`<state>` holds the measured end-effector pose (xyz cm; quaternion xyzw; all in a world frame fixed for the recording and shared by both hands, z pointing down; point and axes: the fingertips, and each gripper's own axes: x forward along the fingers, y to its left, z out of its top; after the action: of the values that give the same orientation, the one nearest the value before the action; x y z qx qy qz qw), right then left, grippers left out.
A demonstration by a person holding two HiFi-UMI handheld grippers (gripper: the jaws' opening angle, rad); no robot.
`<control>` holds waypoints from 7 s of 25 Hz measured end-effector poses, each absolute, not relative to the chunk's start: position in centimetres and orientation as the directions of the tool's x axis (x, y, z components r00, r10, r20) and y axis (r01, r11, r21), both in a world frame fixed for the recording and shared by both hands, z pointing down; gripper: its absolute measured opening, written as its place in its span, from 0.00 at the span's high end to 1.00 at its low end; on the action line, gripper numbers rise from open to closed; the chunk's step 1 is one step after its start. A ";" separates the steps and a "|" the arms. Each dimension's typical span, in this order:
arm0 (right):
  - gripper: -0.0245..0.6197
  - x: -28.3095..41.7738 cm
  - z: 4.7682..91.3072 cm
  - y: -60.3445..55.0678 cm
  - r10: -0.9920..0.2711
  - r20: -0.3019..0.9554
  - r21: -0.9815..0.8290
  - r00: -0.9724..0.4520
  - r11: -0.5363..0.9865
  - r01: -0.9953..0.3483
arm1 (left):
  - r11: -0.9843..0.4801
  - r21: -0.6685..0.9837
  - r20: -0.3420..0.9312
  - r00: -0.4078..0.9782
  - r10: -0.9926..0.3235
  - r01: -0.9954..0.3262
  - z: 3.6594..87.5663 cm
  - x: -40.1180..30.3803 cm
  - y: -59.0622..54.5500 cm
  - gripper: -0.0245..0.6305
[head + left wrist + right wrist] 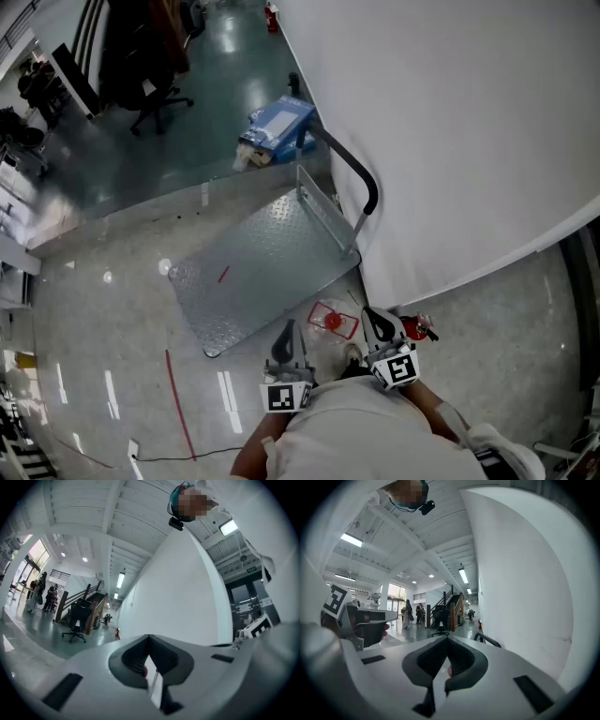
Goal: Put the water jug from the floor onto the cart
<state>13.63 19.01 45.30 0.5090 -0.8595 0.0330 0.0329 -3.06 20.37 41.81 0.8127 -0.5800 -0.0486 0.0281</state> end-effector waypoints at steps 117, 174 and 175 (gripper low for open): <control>0.53 1.3 78.5 -15.6 -0.169 0.927 -0.171 -0.334 0.603 -0.779 | -0.255 0.197 0.023 0.264 -0.964 -0.947 43.6 -13.5 -13.0 0.96; 0.94 5.0 42.7 -16.5 -0.839 0.057 -0.009 -0.542 0.542 -0.840 | -0.248 0.174 -0.080 0.237 -0.968 -0.953 38.7 -10.5 -13.3 0.96; 0.94 5.0 42.7 -16.5 -0.838 0.059 -0.008 -0.543 0.543 -0.839 | -0.244 0.174 -0.080 0.233 -0.969 -0.954 38.6 -10.7 -13.4 0.96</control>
<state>4.97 -16.53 42.69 0.4775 -0.8781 0.0177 0.0237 -10.71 -13.37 38.63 0.7840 -0.6132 -0.0856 0.0440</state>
